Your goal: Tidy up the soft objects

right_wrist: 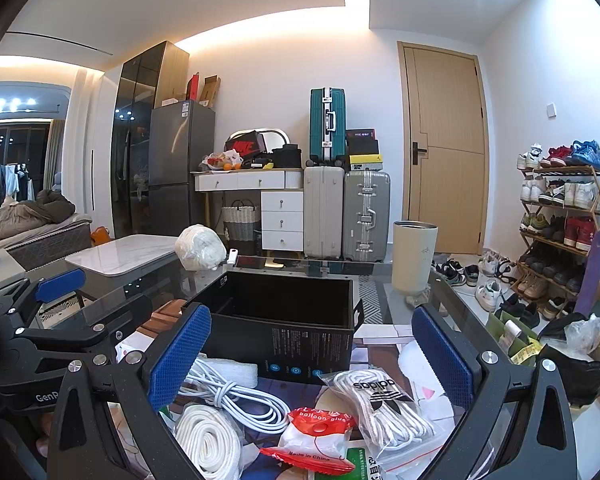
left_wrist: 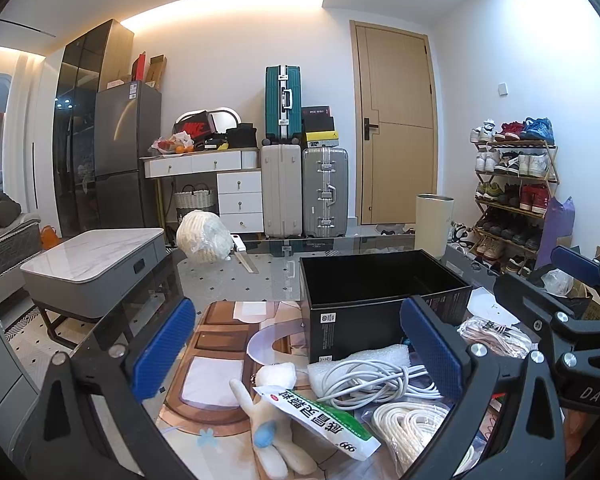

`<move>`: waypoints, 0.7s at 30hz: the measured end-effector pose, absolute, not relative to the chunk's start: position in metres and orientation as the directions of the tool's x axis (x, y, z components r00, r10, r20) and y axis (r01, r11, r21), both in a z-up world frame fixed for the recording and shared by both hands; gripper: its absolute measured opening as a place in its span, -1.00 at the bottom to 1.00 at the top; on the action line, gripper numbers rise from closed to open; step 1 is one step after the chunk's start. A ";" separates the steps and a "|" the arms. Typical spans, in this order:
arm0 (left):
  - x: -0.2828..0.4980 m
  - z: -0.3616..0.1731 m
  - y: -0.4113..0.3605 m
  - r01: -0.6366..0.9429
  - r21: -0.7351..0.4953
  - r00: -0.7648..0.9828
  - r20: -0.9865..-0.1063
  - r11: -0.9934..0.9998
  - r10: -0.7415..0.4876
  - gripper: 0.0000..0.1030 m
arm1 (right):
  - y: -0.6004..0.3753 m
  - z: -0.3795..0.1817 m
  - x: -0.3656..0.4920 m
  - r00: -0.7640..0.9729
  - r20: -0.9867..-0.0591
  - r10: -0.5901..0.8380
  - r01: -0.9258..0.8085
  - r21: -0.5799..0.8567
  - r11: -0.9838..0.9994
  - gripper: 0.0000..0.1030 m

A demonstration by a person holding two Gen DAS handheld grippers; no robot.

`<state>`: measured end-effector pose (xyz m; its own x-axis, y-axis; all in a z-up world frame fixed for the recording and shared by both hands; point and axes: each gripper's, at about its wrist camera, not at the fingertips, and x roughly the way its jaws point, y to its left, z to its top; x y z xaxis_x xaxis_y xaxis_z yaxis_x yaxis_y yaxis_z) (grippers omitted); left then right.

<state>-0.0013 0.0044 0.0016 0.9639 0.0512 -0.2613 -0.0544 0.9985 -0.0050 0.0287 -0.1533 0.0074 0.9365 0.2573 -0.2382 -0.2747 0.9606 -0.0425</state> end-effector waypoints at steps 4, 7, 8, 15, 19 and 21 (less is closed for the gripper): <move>0.000 0.001 0.004 -0.053 -0.003 0.962 -0.268 0.999 0.050 1.00 | -0.153 0.007 0.028 0.936 -0.238 0.261 -0.278 -0.042 0.960 0.99; 0.000 0.000 0.005 -0.054 -0.004 0.962 -0.268 0.999 0.051 1.00 | -0.153 0.007 0.028 0.935 -0.237 0.262 -0.280 -0.042 0.959 0.99; 0.000 0.000 0.005 -0.053 -0.003 0.962 -0.267 0.999 0.051 1.00 | -0.153 0.007 0.029 0.936 -0.237 0.261 -0.278 -0.042 0.960 0.99; 0.000 0.000 0.005 -0.052 -0.004 0.962 -0.269 0.999 0.049 1.00 | -0.152 0.007 0.028 0.937 -0.238 0.255 -0.273 -0.046 0.961 0.99; 0.002 -0.002 0.006 -0.054 -0.006 0.960 -0.274 0.999 0.050 1.00 | -0.150 0.006 0.027 0.938 -0.237 0.253 -0.272 -0.049 0.961 0.99; 0.002 -0.002 0.007 -0.055 -0.006 0.961 -0.273 0.998 0.051 1.00 | -0.149 0.006 0.026 0.939 -0.236 0.251 -0.269 -0.050 0.962 0.99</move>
<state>0.0025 0.0066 -0.0017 0.9605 0.0510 -0.2734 -0.0546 0.9985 -0.0057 0.0265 -0.1494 0.0063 0.9388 0.2507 -0.2364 -0.2695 0.9617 -0.0503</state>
